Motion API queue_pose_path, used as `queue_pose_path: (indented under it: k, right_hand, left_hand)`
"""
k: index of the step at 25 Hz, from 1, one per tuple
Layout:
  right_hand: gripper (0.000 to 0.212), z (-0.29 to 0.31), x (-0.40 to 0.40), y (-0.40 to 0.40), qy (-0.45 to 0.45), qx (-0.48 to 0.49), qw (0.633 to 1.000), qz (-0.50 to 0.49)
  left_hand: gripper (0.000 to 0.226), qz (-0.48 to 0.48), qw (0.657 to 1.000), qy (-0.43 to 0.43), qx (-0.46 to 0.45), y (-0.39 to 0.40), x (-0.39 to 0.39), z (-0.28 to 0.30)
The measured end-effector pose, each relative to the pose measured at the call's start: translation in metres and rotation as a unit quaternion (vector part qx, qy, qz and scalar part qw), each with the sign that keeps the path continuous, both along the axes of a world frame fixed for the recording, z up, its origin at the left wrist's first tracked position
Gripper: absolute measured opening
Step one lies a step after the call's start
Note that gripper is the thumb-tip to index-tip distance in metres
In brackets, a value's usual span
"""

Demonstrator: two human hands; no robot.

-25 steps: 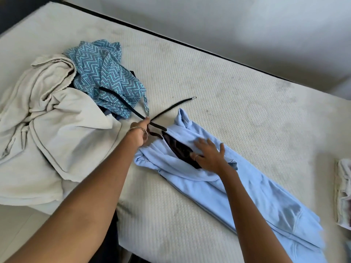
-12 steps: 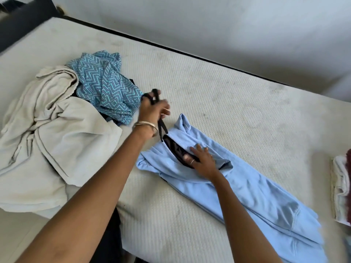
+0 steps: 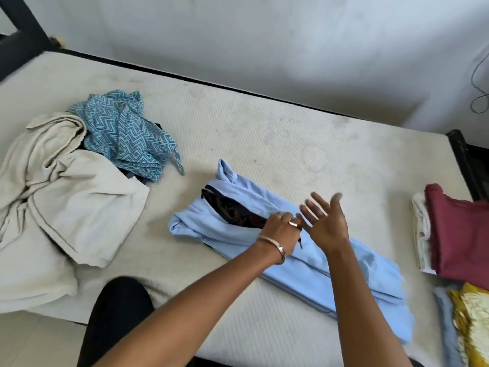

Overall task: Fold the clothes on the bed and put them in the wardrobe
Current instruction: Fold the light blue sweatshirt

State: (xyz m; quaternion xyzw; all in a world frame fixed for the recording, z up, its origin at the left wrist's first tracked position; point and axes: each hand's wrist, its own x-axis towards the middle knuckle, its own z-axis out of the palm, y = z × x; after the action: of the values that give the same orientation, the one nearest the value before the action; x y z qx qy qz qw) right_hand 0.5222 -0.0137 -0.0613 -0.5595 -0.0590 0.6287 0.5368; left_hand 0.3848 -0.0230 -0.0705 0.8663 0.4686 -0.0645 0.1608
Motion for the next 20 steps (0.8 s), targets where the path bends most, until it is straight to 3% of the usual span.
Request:
queue_pose_path:
  k: [3, 5, 6, 8, 9, 11, 12, 14, 16, 18, 20]
  right_hand:
    - [0.038, -0.021, 0.019, -0.018, -0.111, -0.101, 0.976, -0.157]
    - [0.022, -0.021, 0.010, -0.007, -0.193, -0.084, 0.964, -0.163]
    - [0.017, -0.019, -0.004, 0.006, -0.232, -0.048, 0.964, -0.119]
    - [0.009, -0.014, -0.049, 0.037, -0.306, 0.030, 0.951, 0.037]
    - [0.010, -0.016, -0.075, 0.055, -0.345, 0.061, 0.928, 0.125]
    - [0.034, -0.018, -0.125, 0.091, -0.436, 0.094, 0.855, 0.264]
    - [0.052, -0.024, -0.147, 0.107, -0.480, 0.092, 0.818, 0.305]
    - [0.075, -0.034, -0.177, 0.132, -0.531, 0.044, 0.764, 0.364]
    - [0.055, -0.043, -0.194, 0.153, -0.548, 0.002, 0.724, 0.419]
    - [0.038, -0.048, -0.194, 0.171, -0.543, 0.000, 0.738, 0.400]
    - [0.028, -0.058, -0.181, 0.186, -0.489, -0.014, 0.808, 0.328]
  left_hand:
    - [0.061, -0.003, 1.000, -0.025, -0.009, -0.014, -0.017, -0.022]
    - [0.044, 0.143, 0.979, -0.132, 0.059, -0.004, -0.051, -0.025]
    - [0.032, 0.269, 0.940, -0.182, 0.107, 0.004, -0.073, -0.024]
    - [0.024, 0.545, 0.812, -0.185, 0.099, 0.024, -0.123, -0.017]
    - [0.023, 0.652, 0.741, -0.157, 0.047, 0.034, -0.149, -0.015]
    - [0.026, 0.767, 0.620, -0.142, -0.086, 0.050, -0.196, -0.023]
    - [0.036, 0.785, 0.578, -0.163, -0.153, 0.053, -0.215, -0.028]
    - [0.050, 0.764, 0.494, -0.290, -0.296, 0.053, -0.233, -0.034]
    - [0.044, 0.717, 0.412, -0.395, -0.401, 0.049, -0.237, -0.035]
    - [0.028, 0.683, 0.375, -0.442, -0.444, 0.052, -0.233, -0.031]
    - [0.036, 0.677, 0.355, -0.487, -0.422, 0.053, -0.226, -0.042]
